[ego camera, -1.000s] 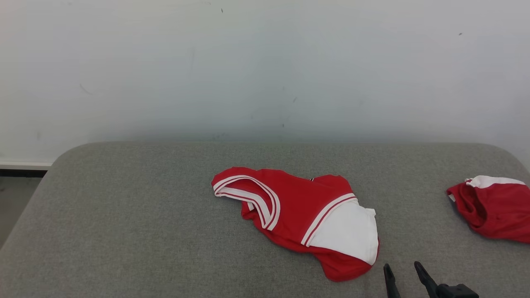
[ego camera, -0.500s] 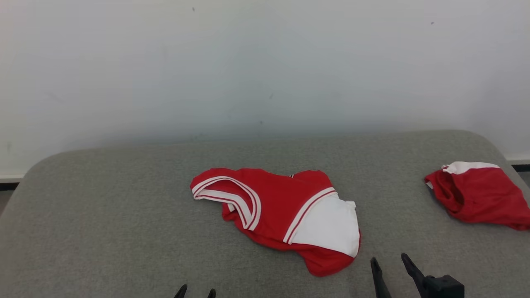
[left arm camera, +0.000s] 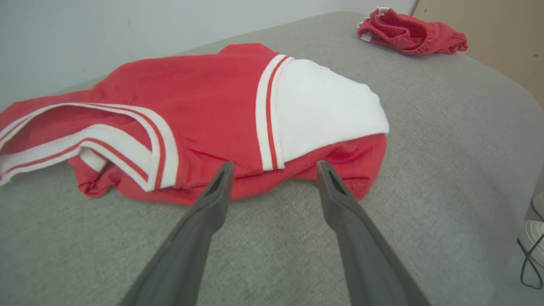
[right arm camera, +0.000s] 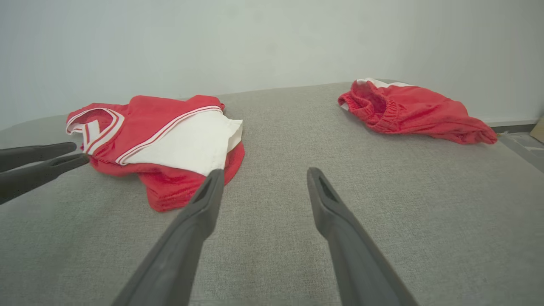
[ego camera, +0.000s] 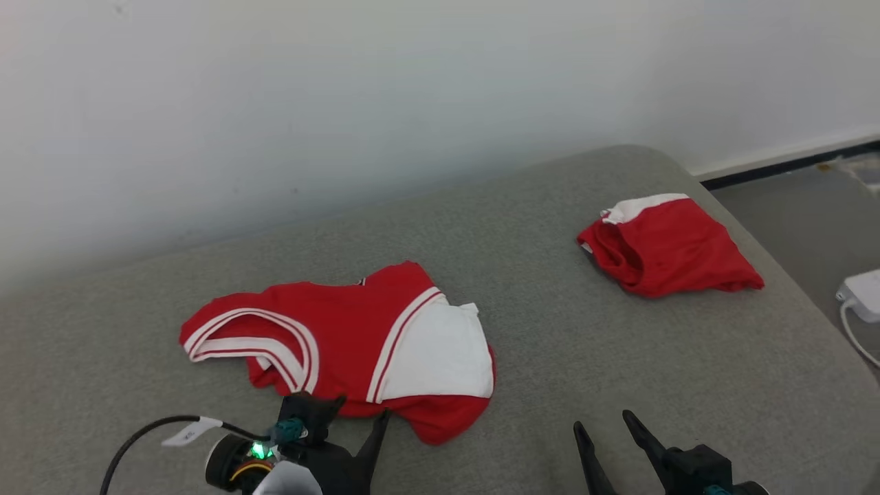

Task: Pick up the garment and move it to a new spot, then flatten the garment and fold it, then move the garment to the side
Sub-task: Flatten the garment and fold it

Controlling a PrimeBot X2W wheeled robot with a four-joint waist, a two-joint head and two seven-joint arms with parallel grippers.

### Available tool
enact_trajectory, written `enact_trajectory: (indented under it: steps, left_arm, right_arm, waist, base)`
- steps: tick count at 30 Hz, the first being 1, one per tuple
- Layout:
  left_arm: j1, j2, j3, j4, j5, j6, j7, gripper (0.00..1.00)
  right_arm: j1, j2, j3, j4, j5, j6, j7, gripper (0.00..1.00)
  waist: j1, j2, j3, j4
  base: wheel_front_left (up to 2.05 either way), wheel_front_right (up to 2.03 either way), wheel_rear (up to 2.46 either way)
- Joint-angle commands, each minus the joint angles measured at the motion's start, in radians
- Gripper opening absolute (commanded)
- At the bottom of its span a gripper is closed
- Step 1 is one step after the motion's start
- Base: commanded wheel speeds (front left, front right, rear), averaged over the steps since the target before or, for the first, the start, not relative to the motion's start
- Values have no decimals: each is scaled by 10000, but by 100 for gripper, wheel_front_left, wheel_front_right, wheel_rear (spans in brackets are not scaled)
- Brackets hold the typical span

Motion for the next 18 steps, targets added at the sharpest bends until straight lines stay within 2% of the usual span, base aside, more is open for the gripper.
enact_trajectory:
  steps: [1,8,12,15,16,17,18]
  left_arm:
    - [-271,29,-25,272,177,103,126,100]
    - [-1043,580,88,1256,728,858,423,100]
    - [-1211,688,139,1592,681,964,701,100]
    - [-1261,760,67,1770,594,794,904,100]
    - [-1289,778,45,1813,586,800,948,91]
    - [-1337,792,36,1839,588,773,992,55]
    - [-1384,813,36,1875,585,785,1012,28]
  right_arm:
    - [-58,-34,50,45,38,-3,-55,100]
    - [-239,-40,139,118,73,-3,-147,100]
    - [-179,-25,92,147,45,-3,-171,100]
    - [-154,-15,87,153,57,-3,-203,100]
    - [-155,-12,81,164,59,-3,-196,100]
    - [-166,-9,83,173,64,-3,-206,100]
    - [-186,-5,88,180,69,-3,-213,100]
  waist:
    - [-1,-1,714,-1295]
    - [-1,-1,896,-2044]
    - [-1,-1,909,-2166]
    - [-1,-1,930,-2216]
    - [-1,-1,940,-2223]
    - [-1,-1,952,-2227]
    - [-1,-1,965,-2232]
  base:
    - [0,0,0]
    - [0,0,0]
    - [0,0,0]
    - [0,0,0]
    - [0,0,0]
    - [0,0,0]
    - [0,0,0]
